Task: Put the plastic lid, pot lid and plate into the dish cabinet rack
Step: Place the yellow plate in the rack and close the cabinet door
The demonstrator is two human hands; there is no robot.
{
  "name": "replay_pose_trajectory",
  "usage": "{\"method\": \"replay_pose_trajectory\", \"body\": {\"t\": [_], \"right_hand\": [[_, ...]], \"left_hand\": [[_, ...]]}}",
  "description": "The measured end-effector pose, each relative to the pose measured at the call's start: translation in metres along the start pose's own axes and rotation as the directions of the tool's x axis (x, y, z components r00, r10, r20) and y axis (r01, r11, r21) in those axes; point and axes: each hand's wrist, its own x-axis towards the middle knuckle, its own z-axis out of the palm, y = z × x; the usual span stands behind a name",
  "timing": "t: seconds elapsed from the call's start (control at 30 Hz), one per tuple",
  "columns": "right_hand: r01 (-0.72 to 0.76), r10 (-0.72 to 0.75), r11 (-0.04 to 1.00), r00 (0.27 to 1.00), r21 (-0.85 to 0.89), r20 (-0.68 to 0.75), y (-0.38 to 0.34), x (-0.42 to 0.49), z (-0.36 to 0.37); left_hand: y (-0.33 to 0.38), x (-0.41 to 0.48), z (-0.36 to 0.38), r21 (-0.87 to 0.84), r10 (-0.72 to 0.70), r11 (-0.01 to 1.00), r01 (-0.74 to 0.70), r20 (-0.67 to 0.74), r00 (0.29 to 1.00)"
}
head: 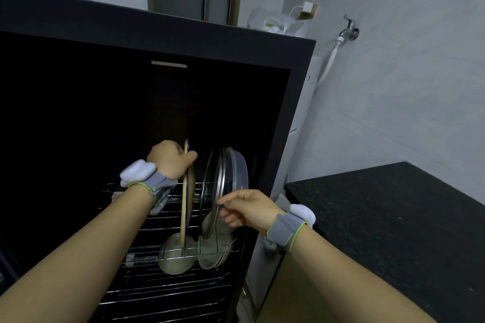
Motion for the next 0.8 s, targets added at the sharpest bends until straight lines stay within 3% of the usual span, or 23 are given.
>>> {"method": "replay_pose_trajectory", "body": {"t": [0.53, 0.67, 0.8], "right_hand": [[-0.004, 0.003, 0.999, 1.000, 0.048, 0.012, 0.002, -0.002, 0.001], [-0.004, 0.004, 0.999, 1.000, 0.041, 0.009, 0.004, -0.002, 0.001], [-0.005, 0.005, 1.000, 1.000, 0.020, -0.013, 0.003, -0.001, -0.002]], "left_hand": [[0.001, 0.008, 0.000, 0.044, -0.029, 0.999, 0.031, -0.036, 0.999], [0.012, 0.003, 0.010, -0.060, -0.024, 0.998, 0.023, -0.021, 0.999], [0.023, -0.004, 0.025, -0.275, -0.073, 0.957, 0.095, 0.090, 0.993]]}}
